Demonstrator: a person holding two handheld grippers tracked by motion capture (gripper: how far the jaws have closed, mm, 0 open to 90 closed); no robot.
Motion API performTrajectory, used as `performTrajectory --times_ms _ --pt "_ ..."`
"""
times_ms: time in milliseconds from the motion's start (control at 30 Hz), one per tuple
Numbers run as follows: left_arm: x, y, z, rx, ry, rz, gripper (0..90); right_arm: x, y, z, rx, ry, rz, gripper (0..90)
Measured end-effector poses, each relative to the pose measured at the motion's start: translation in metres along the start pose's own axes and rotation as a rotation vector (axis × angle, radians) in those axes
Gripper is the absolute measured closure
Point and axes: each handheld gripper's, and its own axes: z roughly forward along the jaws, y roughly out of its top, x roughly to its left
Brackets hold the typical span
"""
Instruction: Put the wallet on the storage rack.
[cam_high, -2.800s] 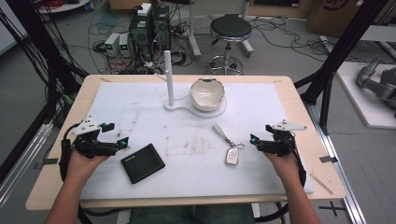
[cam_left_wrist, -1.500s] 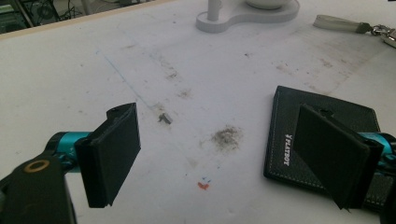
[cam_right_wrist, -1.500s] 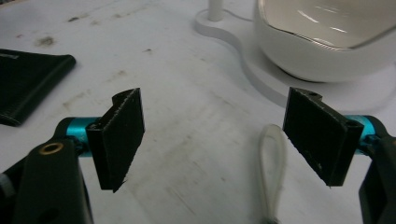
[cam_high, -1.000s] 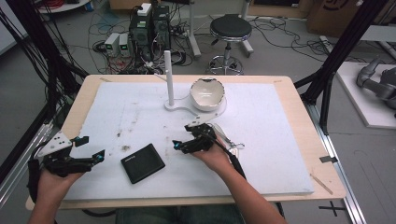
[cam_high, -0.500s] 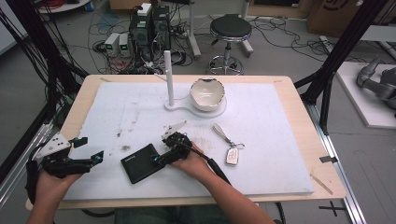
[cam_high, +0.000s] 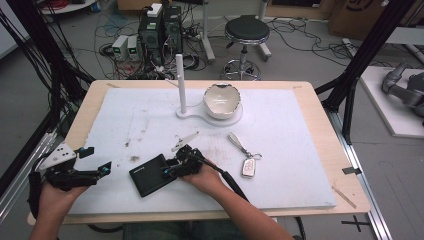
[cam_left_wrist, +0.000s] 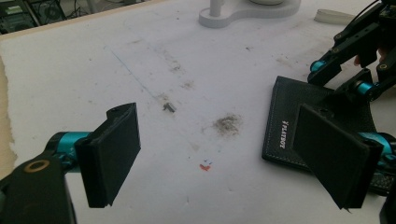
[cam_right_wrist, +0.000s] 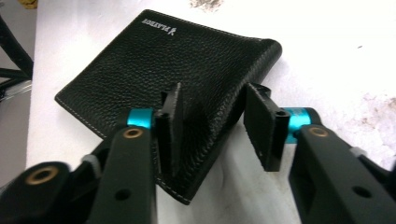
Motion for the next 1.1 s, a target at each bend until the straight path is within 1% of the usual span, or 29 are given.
performTrajectory --times_ms 67,133,167,200,267,300,400,467,500,567,600,633,733,767,800,833,867,900,933,1000,1033,1067,1100 --pt "-0.001 0.000 0.001 0.001 -0.002 -0.001 15.5 -0.001 -0.001 0.000 -0.007 0.015 0.013 66.6" --pt "-0.001 0.000 0.001 0.006 -0.001 0.006 15.4 0.001 -0.001 -0.001 -0.010 0.018 0.019 73.4" --pt "-0.002 0.000 0.001 0.004 0.002 0.006 15.4 0.001 -0.001 -0.001 -0.017 0.015 -0.003 77.1" --pt "-0.001 0.000 0.001 0.005 0.001 0.007 15.5 0.002 -0.001 -0.001 -0.023 0.006 -0.013 79.0" --pt "-0.002 0.000 0.002 0.005 0.000 0.008 15.5 0.002 -0.001 -0.003 -0.023 0.003 -0.013 83.3" --pt "-0.002 0.000 0.002 0.006 0.000 0.008 15.5 0.003 -0.001 -0.004 -0.026 0.005 -0.001 84.4" --pt "-0.002 -0.001 0.002 0.004 0.002 0.006 15.5 0.004 0.000 -0.006 -0.029 0.004 -0.035 85.6" --pt "-0.001 -0.001 0.003 0.003 0.003 0.007 15.5 0.005 0.002 -0.010 -0.049 -0.003 -0.059 85.9" --pt "-0.001 -0.001 0.003 0.003 0.004 0.005 15.5 0.005 0.002 -0.010 -0.049 -0.003 -0.059 85.9" --pt "0.000 -0.001 0.004 0.000 0.002 0.005 15.5 0.006 0.004 -0.016 -0.077 -0.014 -0.077 86.1" --pt "0.000 -0.001 0.004 0.002 0.002 0.005 15.5 0.006 0.006 -0.023 -0.097 -0.022 -0.075 86.1" --pt "-0.001 0.000 0.005 0.000 0.000 0.005 15.5 0.006 0.006 -0.023 -0.097 -0.022 -0.075 86.1" --pt "-0.001 0.001 0.007 0.000 -0.006 0.007 15.5 0.002 0.008 -0.036 -0.130 -0.051 -0.075 86.1" --pt "-0.002 0.001 0.008 -0.002 -0.007 0.005 15.5 -0.002 0.008 -0.047 -0.150 -0.089 -0.078 86.0" --pt "-0.002 0.001 0.008 0.000 -0.009 0.006 15.5 -0.002 0.008 -0.047 -0.150 -0.089 -0.078 86.0" --pt "-0.002 0.002 0.010 0.000 -0.011 0.005 15.5 -0.004 0.008 -0.051 -0.156 -0.100 -0.077 86.0" --pt "-0.003 0.002 0.011 -0.001 -0.014 0.003 15.5 -0.007 0.007 -0.059 -0.172 -0.121 -0.070 86.0" --pt "-0.003 0.002 0.012 0.000 -0.016 0.006 15.5 -0.013 0.006 -0.071 -0.194 -0.152 -0.073 86.0" --pt "-0.003 0.003 0.014 0.003 -0.017 0.008 15.5 -0.013 0.006 -0.071 -0.194 -0.152 -0.073 86.0" --pt "-0.004 0.003 0.017 0.006 -0.025 0.007 15.5 -0.020 0.003 -0.083 -0.212 -0.190 -0.075 86.1" --pt "-0.004 0.004 0.018 0.007 -0.027 0.010 15.5 -0.026 0.001 -0.093 -0.229 -0.211 -0.064 86.1" --pt "-0.004 0.004 0.019 0.008 -0.029 0.011 15.5 -0.026 0.001 -0.093 -0.229 -0.211 -0.064 86.1" --pt "-0.004 0.005 0.021 0.007 -0.033 0.011 15.5 -0.029 0.001 -0.099 -0.236 -0.229 -0.056 86.1"
